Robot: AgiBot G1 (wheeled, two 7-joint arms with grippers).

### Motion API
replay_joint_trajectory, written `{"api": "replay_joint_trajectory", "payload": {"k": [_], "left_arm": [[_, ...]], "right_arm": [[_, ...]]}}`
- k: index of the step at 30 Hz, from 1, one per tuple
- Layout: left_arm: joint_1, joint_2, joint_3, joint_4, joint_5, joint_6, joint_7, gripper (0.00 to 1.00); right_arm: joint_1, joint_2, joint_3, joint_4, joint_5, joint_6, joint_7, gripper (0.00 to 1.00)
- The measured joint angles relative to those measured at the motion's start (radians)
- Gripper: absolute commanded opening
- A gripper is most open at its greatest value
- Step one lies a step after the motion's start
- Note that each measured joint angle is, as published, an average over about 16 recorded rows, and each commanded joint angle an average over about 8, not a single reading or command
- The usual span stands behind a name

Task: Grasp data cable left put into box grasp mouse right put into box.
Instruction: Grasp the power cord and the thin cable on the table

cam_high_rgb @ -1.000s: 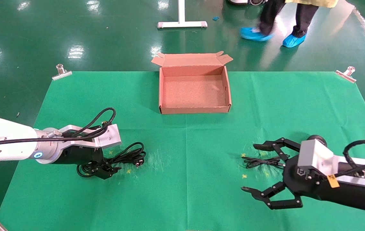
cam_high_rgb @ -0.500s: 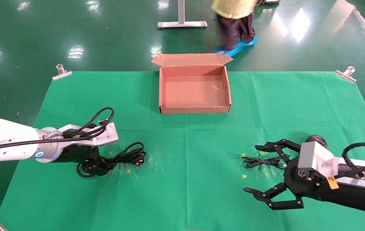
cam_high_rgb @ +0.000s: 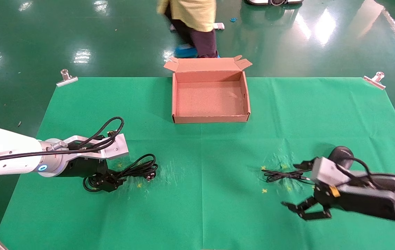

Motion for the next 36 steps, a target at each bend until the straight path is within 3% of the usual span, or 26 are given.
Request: {"api": "replay_joint_trajectory", "payload": {"k": [6,15,16,18,19,23,24,27,36], "left_arm": [[0.0,0.0,0.0,0.0,0.0,0.0,0.0,1.0],[0.0,0.0,0.0,0.0,0.0,0.0,0.0,0.99],[0.0,0.0,0.0,0.0,0.0,0.0,0.0,0.92],[0.0,0.0,0.0,0.0,0.0,0.0,0.0,0.67],[0.0,0.0,0.0,0.0,0.0,0.0,0.0,0.54],[0.0,0.0,0.0,0.0,0.0,0.0,0.0,0.05],[0.0,0.0,0.0,0.0,0.0,0.0,0.0,0.0],[0.0,0.0,0.0,0.001,0.0,0.0,0.0,0.0],[-0.002,0.002,0.0,0.009,-0.002,-0.001,0.006,0.0]], "right_arm": [[0.077,-0.066,-0.04,-0.079,-0.09,0.013,0.032,1.0],[0.14,-0.121,-0.066,-0.158,-0.14,0.01,0.047,1.0],[0.143,-0.123,-0.068,-0.162,-0.142,0.01,0.048,1.0],[0.147,-0.126,-0.07,-0.168,-0.147,0.009,0.049,1.0],[0.148,-0.127,-0.071,-0.17,-0.148,0.008,0.049,0.97],[0.151,-0.129,-0.073,-0.173,-0.151,0.007,0.049,0.47],[0.15,-0.129,-0.072,-0.173,-0.15,0.007,0.049,0.35],[0.148,-0.127,-0.071,-0.17,-0.147,0.007,0.05,0.0],[0.144,-0.125,-0.068,-0.168,-0.14,0.004,0.049,0.0]]}}
